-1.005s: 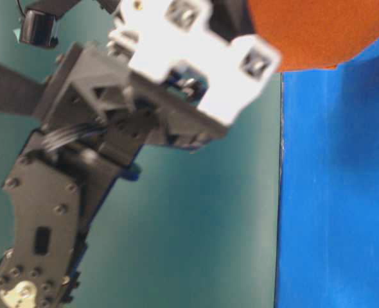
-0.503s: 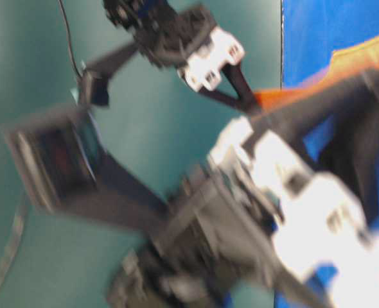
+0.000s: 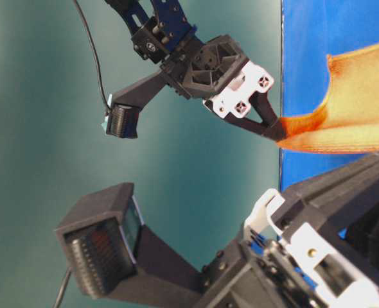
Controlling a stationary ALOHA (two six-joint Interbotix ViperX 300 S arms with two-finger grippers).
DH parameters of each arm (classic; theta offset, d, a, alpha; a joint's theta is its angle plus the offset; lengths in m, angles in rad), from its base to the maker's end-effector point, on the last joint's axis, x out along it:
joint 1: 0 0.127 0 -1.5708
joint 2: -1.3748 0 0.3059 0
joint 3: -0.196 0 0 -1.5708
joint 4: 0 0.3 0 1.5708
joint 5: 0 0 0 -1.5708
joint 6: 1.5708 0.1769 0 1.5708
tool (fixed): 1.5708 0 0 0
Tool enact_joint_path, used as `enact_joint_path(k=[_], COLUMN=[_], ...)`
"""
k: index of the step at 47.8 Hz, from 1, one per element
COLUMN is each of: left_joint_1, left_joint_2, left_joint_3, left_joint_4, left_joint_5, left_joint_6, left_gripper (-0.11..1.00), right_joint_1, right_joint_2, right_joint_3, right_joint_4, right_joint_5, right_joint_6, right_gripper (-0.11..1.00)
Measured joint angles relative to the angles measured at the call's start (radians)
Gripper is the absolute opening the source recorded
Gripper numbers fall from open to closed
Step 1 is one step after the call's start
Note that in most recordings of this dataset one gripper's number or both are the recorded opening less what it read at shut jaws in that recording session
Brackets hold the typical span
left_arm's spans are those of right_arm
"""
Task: Fold the orange towel.
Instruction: 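Lift the strip and rotate it vertical, right gripper moving to the far end, then lower the strip onto the table and open both grippers, withdrawing outward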
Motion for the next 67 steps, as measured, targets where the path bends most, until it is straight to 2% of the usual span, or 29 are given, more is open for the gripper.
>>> enact_joint_path(k=[7, 12, 15, 19, 23, 26, 28, 37, 48, 58, 67], left_joint_1=[0.002, 0.005, 0.008, 0.011, 0.012, 0.012, 0.012, 0.012, 0.018, 0.069, 0.158], left_joint_2=[0.015, 0.018, 0.018, 0.018, 0.018, 0.014, 0.006, -0.097, -0.268, -0.434, -0.586], left_joint_3=[-0.009, -0.017, -0.02, -0.02, -0.02, -0.02, -0.02, -0.017, 0.026, 0.107, 0.247], left_joint_4=[0.0, 0.0, 0.002, 0.0, 0.0, 0.0, 0.0, 0.002, 0.002, 0.0, 0.002], left_joint_5=[0.0, 0.0, -0.002, -0.002, 0.003, 0.018, 0.034, 0.181, 0.331, 0.324, 0.196], left_joint_6=[-0.002, -0.011, -0.011, -0.011, -0.011, -0.011, -0.006, 0.003, 0.012, 0.035, 0.038], left_gripper=[0.01, 0.07, 0.21, 0.47, 0.73, 0.86, 0.91, 0.82, 0.82, 0.82, 0.82], right_joint_1=[0.0, 0.0, 0.0, 0.0, 0.0, 0.0, 0.0, 0.002, 0.034, 0.092, 0.144], right_joint_2=[0.0, 0.0, 0.0, 0.0, 0.0, -0.002, 0.0, -0.043, -0.192, -0.368, -0.531], right_joint_3=[0.005, 0.006, 0.006, 0.006, 0.006, 0.006, 0.006, 0.02, 0.081, 0.189, 0.307], right_joint_4=[-0.011, -0.025, -0.035, -0.048, -0.054, -0.055, -0.055, -0.057, -0.057, -0.049, 0.0], right_joint_5=[-0.035, -0.044, -0.051, -0.055, -0.055, -0.055, -0.055, -0.038, -0.015, -0.017, -0.041], right_joint_6=[-0.005, -0.006, -0.006, -0.006, -0.006, -0.005, -0.005, -0.005, 0.003, 0.017, 0.034], right_gripper=[0.14, 0.38, 0.55, 0.68, 0.67, 0.65, 0.65, 0.65, 0.65, 0.65, 0.65])
